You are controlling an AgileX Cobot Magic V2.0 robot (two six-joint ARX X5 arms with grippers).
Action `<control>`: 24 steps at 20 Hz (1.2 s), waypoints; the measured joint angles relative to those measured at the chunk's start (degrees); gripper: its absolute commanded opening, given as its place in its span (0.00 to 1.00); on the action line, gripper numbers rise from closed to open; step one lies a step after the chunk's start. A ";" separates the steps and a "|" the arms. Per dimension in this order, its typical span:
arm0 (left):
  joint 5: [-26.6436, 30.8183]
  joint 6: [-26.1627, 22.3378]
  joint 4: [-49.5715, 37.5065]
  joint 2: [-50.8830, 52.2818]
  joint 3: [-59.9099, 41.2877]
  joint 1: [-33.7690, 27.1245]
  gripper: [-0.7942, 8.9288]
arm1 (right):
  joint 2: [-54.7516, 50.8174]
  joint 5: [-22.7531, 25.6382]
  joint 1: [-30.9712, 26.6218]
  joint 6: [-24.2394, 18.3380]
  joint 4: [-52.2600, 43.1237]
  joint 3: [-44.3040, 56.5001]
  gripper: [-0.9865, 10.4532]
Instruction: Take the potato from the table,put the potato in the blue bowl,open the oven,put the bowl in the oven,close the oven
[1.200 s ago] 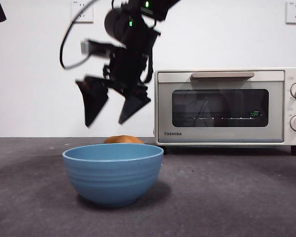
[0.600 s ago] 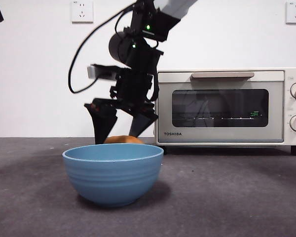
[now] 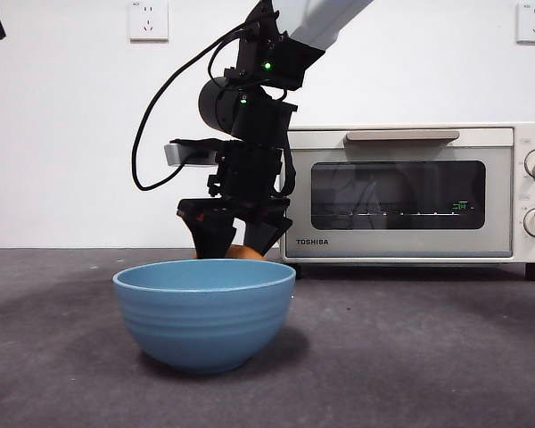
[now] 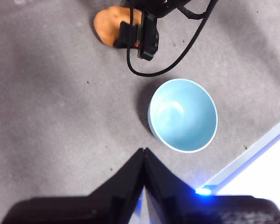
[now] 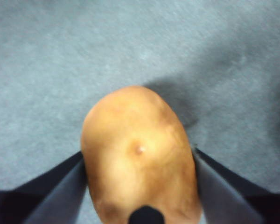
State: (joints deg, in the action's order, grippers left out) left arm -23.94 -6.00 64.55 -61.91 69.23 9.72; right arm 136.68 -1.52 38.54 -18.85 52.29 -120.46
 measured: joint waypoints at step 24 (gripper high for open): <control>0.00 0.07 -5.75 -0.02 0.00 0.02 0.08 | -38.05 -0.37 1.51 13.57 25.35 3.69 0.08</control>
State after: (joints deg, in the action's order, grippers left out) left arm -23.94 -5.93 58.81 -61.93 69.23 9.74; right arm 98.63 -1.89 40.05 -5.28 77.65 -116.77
